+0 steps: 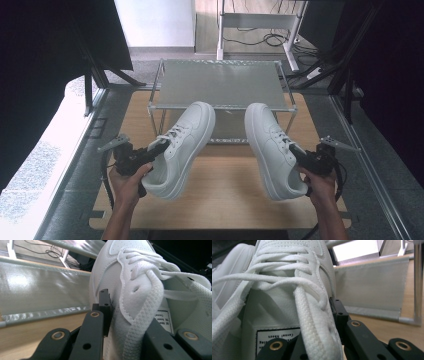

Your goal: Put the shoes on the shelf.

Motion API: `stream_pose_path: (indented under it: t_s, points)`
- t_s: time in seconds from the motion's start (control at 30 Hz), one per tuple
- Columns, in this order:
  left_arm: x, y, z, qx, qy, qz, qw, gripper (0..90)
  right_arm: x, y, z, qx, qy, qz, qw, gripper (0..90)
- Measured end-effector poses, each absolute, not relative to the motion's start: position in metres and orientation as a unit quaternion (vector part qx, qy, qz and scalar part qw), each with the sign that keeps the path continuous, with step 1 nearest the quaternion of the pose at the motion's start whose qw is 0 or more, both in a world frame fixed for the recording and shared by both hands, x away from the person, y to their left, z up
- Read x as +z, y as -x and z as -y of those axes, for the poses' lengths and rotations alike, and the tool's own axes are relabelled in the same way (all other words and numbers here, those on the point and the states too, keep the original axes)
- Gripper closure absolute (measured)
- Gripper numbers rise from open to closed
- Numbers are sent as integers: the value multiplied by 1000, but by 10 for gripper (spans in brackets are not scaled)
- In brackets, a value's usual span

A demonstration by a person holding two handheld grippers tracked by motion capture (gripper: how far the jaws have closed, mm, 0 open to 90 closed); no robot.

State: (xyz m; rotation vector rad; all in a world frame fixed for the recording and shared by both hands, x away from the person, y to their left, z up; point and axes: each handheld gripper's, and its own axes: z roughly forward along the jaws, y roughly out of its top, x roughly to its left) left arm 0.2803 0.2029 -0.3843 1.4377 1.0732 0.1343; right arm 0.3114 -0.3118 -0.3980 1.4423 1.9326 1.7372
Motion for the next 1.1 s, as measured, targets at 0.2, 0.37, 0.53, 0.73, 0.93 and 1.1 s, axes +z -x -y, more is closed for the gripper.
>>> stream_pose_path:
  t_s: [0.2, 0.37, 0.53, 0.73, 0.93, 1.1]
  points:
    - [-374, -288, -196, 55, -627, -459, 627, 828, -385, -315, 310, 594, -478, -640, 91, 865]
    - [-366, -293, -190, 60, -629, -453, 629, 828, -380, -319, 307, 600, -475, -637, 95, 865]
    - [-363, -300, -185, 63, -631, -452, 628, 828, -375, -322, 306, 605, -476, -631, 97, 865]
    - [-355, -307, -182, 70, -632, -453, 625, 828, -365, -329, 305, 609, -475, -627, 102, 865]
    - [-348, -313, -184, 75, -626, -456, 629, 829, -353, -334, 300, 610, -470, -629, 110, 865]
    - [-344, -317, -185, 80, -619, -458, 633, 829, -347, -340, 297, 607, -470, -631, 112, 865]
